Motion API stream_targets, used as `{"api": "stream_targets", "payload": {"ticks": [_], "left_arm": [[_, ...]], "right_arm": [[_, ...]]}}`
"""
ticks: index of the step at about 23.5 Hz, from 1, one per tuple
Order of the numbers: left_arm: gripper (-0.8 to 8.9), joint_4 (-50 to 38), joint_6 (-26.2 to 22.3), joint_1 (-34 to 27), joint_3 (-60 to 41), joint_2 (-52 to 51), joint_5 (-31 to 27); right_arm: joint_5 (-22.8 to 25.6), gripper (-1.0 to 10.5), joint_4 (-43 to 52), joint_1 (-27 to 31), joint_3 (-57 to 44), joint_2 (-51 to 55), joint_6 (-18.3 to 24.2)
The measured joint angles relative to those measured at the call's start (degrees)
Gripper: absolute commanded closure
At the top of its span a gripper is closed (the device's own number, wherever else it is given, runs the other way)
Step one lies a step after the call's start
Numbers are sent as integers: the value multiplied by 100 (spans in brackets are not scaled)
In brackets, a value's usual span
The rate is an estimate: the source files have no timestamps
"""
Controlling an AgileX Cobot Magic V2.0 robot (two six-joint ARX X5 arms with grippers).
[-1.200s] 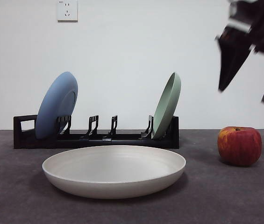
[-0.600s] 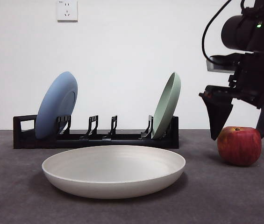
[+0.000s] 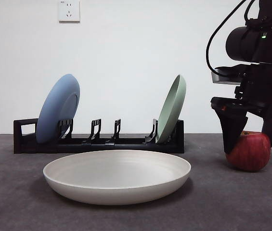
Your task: Take the yellow plate from the plate rack,put the plate on the table,take the apple from the table,put the apple in the plate
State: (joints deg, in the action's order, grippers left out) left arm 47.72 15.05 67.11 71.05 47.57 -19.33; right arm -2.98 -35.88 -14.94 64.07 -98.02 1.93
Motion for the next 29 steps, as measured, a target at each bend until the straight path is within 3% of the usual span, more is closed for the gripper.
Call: {"api": "stream_targets", "payload": {"ticks": [8, 14, 21, 29], "left_arm": [[561, 111, 2, 0, 0, -2, 0], [561, 111, 2, 0, 0, -7, -2], [561, 170, 0, 0, 0, -48, 0], [561, 365, 0, 0, 0, -87, 0]], "right_arm": [[-4, 958, -177, -142, 457, 756, -155], [-42, 959, -170, -1239, 1333, 1034, -284], [-61, 959, -15, -2699, 1340, 251, -431], [-44, 959, -81, -3095, 1338, -872, -476]]}}
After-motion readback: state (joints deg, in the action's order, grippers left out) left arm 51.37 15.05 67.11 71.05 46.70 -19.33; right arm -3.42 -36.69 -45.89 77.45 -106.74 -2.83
